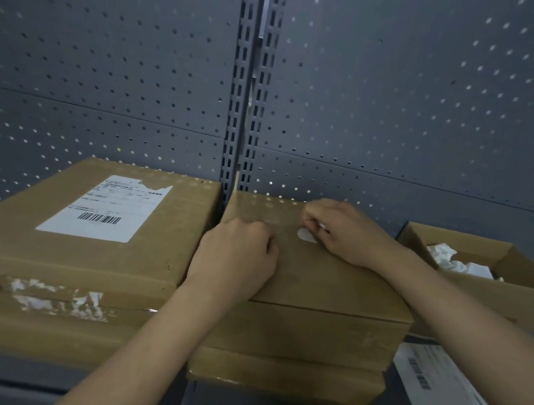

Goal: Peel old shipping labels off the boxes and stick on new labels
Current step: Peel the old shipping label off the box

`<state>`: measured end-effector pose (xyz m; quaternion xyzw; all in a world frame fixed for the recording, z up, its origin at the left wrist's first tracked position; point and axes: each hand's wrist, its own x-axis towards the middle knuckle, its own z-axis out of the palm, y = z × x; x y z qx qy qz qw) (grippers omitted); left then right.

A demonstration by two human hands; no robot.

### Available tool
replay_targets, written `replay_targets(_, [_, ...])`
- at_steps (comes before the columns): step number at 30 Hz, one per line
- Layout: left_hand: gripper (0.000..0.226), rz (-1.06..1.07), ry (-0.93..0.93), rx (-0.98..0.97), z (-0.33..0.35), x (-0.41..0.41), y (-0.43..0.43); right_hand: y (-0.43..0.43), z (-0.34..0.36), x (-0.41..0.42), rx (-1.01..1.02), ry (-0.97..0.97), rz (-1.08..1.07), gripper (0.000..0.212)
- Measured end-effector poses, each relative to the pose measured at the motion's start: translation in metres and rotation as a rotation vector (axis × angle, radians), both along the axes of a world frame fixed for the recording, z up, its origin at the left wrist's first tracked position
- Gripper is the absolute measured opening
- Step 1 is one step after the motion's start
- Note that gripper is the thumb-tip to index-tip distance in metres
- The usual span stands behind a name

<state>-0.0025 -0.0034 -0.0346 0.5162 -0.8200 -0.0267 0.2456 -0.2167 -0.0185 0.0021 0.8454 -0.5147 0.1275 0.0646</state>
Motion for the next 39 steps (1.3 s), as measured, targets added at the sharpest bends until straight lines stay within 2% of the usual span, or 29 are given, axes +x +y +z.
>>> replay_targets(5, [0.045, 0.017, -0.012, -0.002, 0.001, 0.001, 0.002, 0.003, 0.003, 0.005, -0.002, 0.068, 0.025, 0.03])
replay_targets(7, [0.046, 0.018, -0.01, 0.001, 0.002, 0.001, 0.002, 0.003, 0.004, 0.004, 0.02, 0.062, 0.036, 0.033])
replay_targets(12, [0.038, 0.01, 0.003, 0.009, 0.003, 0.001, 0.002, 0.004, 0.003, -0.003, 0.071, -0.181, 0.006, 0.045])
replay_targets(18, [0.041, 0.013, 0.009, 0.018, 0.004, 0.001, 0.001, 0.002, 0.009, -0.002, 0.205, -0.275, -0.034, 0.015])
replay_targets(24, [0.048, 0.024, 0.008, 0.027, 0.004, 0.0, 0.003, -0.002, 0.018, 0.008, 0.222, -0.145, -0.049, 0.016])
replay_targets(31, [0.035, 0.051, 0.009, 0.021, 0.005, 0.001, 0.006, 0.01, 0.004, 0.022, -0.008, 0.105, -0.032, 0.022])
replay_targets(34, [0.036, 0.039, 0.013, 0.021, 0.004, 0.0, 0.006, 0.014, -0.002, 0.021, -0.099, 0.072, -0.051, 0.024])
replay_targets(39, [0.037, 0.044, 0.007, 0.005, 0.003, -0.002, 0.005, 0.015, 0.0, 0.02, -0.08, 0.038, -0.05, 0.027])
